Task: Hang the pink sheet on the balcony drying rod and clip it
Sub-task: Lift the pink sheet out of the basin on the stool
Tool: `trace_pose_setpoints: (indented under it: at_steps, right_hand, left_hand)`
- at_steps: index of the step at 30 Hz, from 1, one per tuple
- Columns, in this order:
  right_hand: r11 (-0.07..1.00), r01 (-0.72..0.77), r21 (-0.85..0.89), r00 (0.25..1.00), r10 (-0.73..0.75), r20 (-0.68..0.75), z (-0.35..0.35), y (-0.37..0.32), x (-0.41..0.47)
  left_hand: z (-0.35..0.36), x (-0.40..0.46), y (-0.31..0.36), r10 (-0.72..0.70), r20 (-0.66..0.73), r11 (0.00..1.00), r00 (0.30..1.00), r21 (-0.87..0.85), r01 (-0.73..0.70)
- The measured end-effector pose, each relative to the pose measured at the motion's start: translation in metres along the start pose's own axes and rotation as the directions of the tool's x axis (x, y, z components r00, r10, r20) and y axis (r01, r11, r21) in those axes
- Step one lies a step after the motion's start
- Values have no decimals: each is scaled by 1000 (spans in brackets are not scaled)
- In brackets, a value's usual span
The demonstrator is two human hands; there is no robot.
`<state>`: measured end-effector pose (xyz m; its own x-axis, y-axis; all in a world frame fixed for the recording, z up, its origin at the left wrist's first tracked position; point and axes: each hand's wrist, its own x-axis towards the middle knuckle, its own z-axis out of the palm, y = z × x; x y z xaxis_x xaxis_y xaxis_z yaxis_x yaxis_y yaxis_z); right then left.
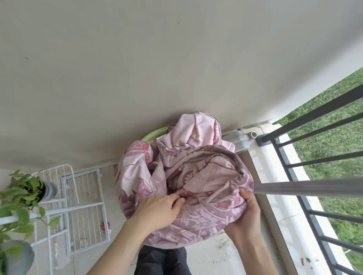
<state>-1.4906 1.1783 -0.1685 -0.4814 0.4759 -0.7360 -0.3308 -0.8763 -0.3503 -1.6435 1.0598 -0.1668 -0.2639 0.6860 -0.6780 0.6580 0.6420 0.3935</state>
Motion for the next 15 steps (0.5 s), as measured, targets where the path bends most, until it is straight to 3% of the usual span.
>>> trace_pose_setpoints:
  at_steps: [5,8,11,15]
  right_hand:
    - [1000,-5,-3,999,5,-45,-4,-2,-2]
    - [1000,14,-15,996,-16,-92,0,-6,-8]
    - [994,107,-9,978,-107,-177,-8,-10,-7]
    - [993,110,-53,977,-117,-176,-11,-6,-7]
  left_hand:
    - [5,13,-7,-86,85,992,993,-82,93]
    - [14,12,0,2,253,996,967,-83,20]
    - [23,6,10,23,359,988,933,-151,34]
    - [29,3,6,-26,343,986,939,-145,80]
